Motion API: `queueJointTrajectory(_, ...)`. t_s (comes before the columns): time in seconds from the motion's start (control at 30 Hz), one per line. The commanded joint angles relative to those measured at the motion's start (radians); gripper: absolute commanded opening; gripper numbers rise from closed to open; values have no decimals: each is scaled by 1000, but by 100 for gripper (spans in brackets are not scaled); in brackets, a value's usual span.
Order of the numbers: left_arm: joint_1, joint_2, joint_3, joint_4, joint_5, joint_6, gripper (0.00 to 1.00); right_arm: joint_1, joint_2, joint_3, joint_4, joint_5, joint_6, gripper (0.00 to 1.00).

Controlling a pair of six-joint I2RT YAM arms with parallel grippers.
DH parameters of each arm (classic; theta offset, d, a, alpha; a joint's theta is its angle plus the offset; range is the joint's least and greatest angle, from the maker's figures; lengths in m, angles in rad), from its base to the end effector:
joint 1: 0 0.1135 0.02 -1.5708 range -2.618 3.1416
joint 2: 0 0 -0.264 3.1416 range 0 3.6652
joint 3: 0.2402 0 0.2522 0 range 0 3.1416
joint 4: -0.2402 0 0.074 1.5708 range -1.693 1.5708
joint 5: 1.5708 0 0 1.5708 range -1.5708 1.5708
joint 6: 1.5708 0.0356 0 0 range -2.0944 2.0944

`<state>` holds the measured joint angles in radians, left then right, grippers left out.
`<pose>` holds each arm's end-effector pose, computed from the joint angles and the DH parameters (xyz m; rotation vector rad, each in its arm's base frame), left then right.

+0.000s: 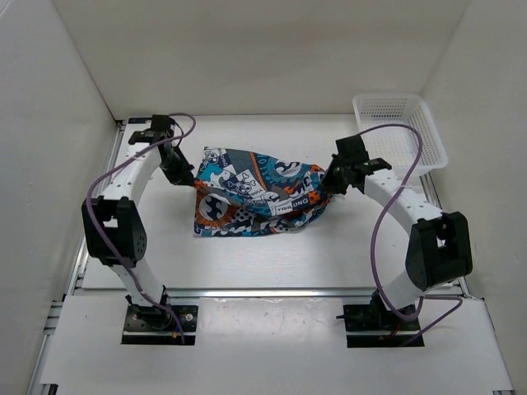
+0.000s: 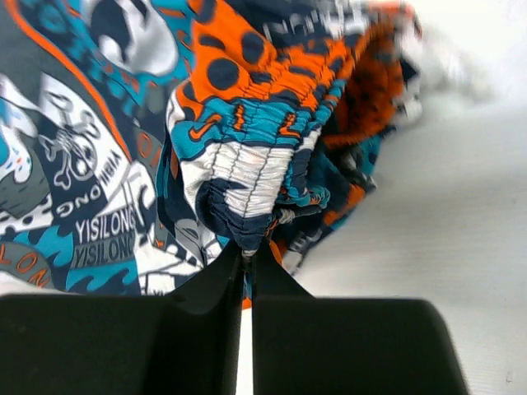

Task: Fold and stack the shorts
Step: Fold the shorts

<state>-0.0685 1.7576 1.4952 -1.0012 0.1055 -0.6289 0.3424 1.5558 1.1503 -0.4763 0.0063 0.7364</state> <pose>0.3532 -0.0280 0.2630 -0.7723 2.7686 -0.2947 0.3151 0.1121 0.2514 0.4940 2.4603 0.4557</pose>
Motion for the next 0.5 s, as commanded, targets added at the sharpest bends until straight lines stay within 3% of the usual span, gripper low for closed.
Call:
queueJointTrajectory(0.0,-1,-119,65,-86,-18,-3,10,-5,-57,77,-38,52,-14,0)
queueJointTrajectory(0.17,-20,-242,-54,-67,68,-29,10,-25,-109,86,-67,101,-15,0)
queueJointTrajectory(0.27,-69,-309,-279,-1,85,-101,10,-25,-109,42,-67,110,-15,0)
queueJointTrajectory(0.37,-103,-319,-401,71,62,-127,10,-34,-100,-9,-58,135,-15,0)
queueJointTrajectory(0.4,-112,-310,-459,82,42,-144,10,-34,-83,-27,-32,135,-15,4)
queueJointTrajectory(0.43,-123,-270,-483,93,7,-155,18,-34,-71,-53,-22,135,-25,11)
queueJointTrajectory(0.47,-123,-241,-499,114,-7,-155,33,-34,-54,-54,-22,135,-25,30)
